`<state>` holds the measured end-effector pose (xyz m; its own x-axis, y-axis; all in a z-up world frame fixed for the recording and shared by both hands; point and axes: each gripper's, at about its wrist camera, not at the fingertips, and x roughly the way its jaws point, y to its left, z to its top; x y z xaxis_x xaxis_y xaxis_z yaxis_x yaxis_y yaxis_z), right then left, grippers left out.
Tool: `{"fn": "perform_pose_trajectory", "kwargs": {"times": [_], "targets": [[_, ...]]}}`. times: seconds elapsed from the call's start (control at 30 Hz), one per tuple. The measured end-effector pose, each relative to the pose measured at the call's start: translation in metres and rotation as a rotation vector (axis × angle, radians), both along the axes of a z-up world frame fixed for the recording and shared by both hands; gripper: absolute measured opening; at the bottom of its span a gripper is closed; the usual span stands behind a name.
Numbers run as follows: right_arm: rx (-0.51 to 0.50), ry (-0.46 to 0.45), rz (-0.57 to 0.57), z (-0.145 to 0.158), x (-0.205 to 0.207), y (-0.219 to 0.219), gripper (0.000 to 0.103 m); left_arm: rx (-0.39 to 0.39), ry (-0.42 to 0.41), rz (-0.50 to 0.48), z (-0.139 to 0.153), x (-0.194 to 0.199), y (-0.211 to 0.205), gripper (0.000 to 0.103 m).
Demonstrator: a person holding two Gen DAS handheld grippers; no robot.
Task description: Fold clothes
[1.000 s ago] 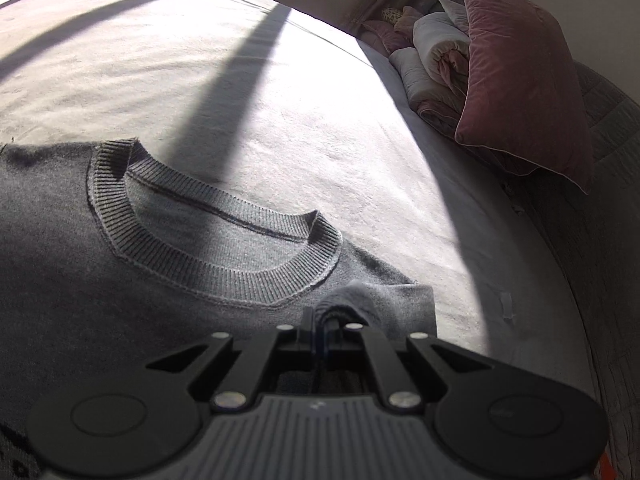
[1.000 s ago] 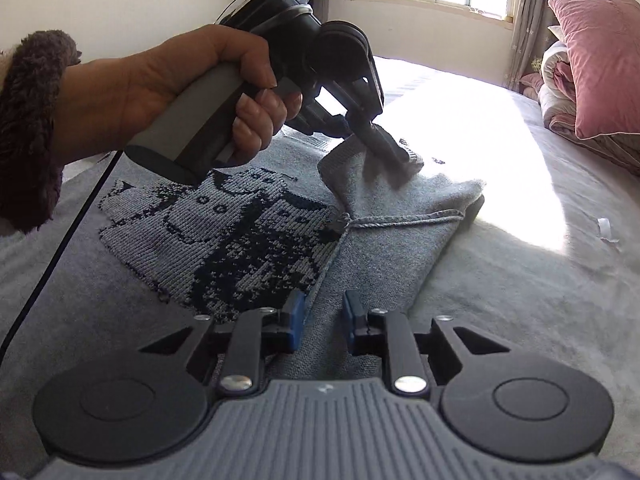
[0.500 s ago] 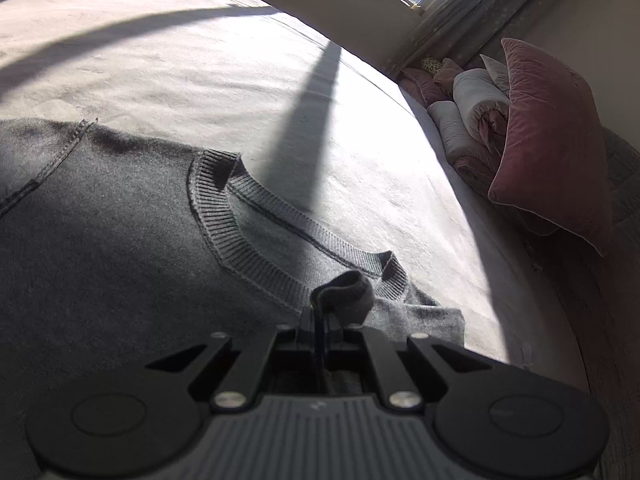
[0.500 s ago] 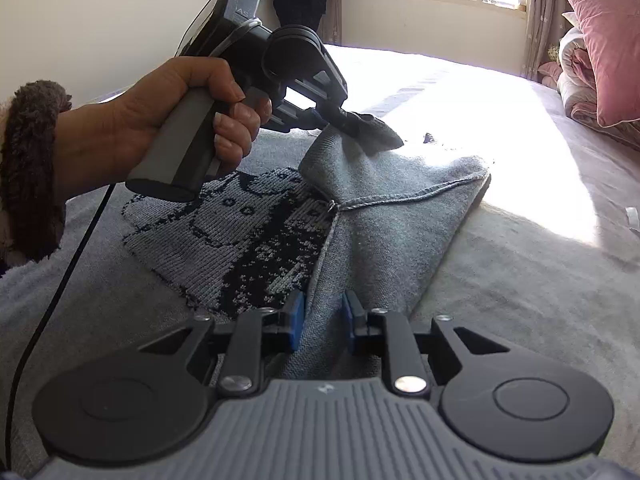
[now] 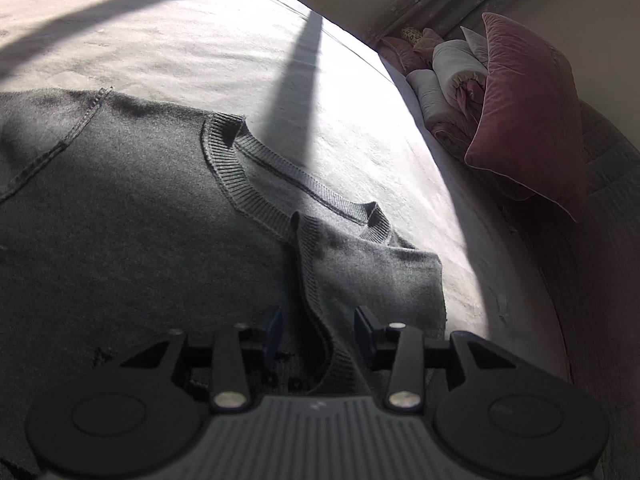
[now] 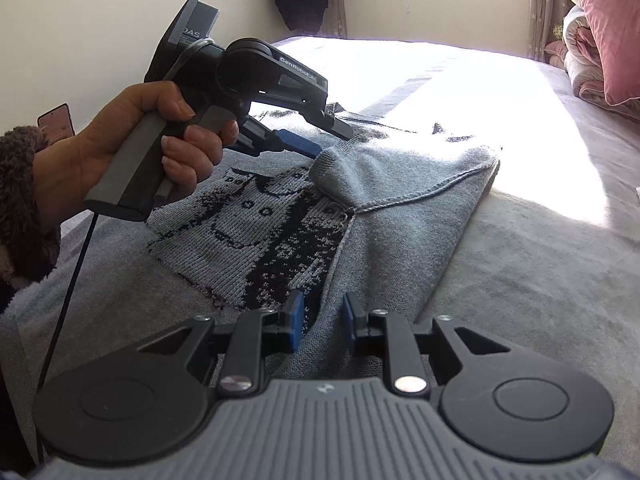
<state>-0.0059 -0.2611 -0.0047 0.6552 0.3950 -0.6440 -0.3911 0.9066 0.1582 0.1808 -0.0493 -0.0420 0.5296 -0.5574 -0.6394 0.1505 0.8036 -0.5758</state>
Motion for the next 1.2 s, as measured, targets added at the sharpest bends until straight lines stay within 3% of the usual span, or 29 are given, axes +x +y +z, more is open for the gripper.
{"fn": "perform_pose_trajectory", "kwargs": {"times": [0.17, 0.23, 0.3, 0.4, 0.5, 0.57, 0.6, 0.63, 0.97, 1.0, 1.1, 1.2], "targets": [[0.043, 0.068, 0.009, 0.003, -0.007, -0.001, 0.023, 0.049, -0.042, -0.069, -0.004, -0.019, -0.007, 0.036], [0.019, 0.086, 0.01, 0.003, -0.011, 0.002, 0.024, 0.089, -0.052, -0.087, -0.005, -0.022, -0.012, 0.005], [-0.017, 0.087, 0.012, 0.001, -0.014, 0.007, 0.024, 0.141, -0.084, -0.074, -0.001, -0.027, -0.015, 0.003], [-0.016, 0.068, 0.002, -0.003, -0.011, 0.01, 0.008, 0.151, -0.12, -0.016, 0.009, -0.031, -0.015, 0.003], [0.183, 0.101, -0.038, -0.004, -0.005, -0.008, 0.006, 0.21, -0.068, 0.013, 0.011, -0.03, -0.018, 0.008], [0.275, 0.117, -0.06, -0.001, -0.003, -0.019, 0.006, 0.217, -0.054, 0.019, 0.015, -0.036, -0.014, 0.02], [0.284, 0.119, -0.068, 0.002, -0.005, -0.022, 0.012, 0.215, -0.054, 0.009, 0.017, -0.041, -0.012, 0.03], [0.294, 0.121, -0.075, 0.006, -0.007, -0.025, 0.017, 0.212, -0.054, -0.001, 0.02, -0.047, -0.011, 0.033], [0.155, 0.112, 0.13, 0.022, -0.062, 0.004, 0.017, 0.201, 0.025, -0.152, 0.015, -0.105, -0.008, 0.033], [0.142, 0.114, 0.155, 0.022, -0.068, 0.009, 0.019, 0.193, 0.032, -0.161, 0.013, -0.11, -0.009, 0.033], [0.113, 0.123, 0.212, 0.021, -0.085, 0.019, 0.04, 0.179, 0.037, -0.179, 0.009, -0.125, -0.01, 0.033], [0.08, 0.128, 0.24, 0.018, -0.097, 0.024, 0.04, 0.17, 0.034, -0.198, 0.009, -0.138, -0.013, 0.033]]}}
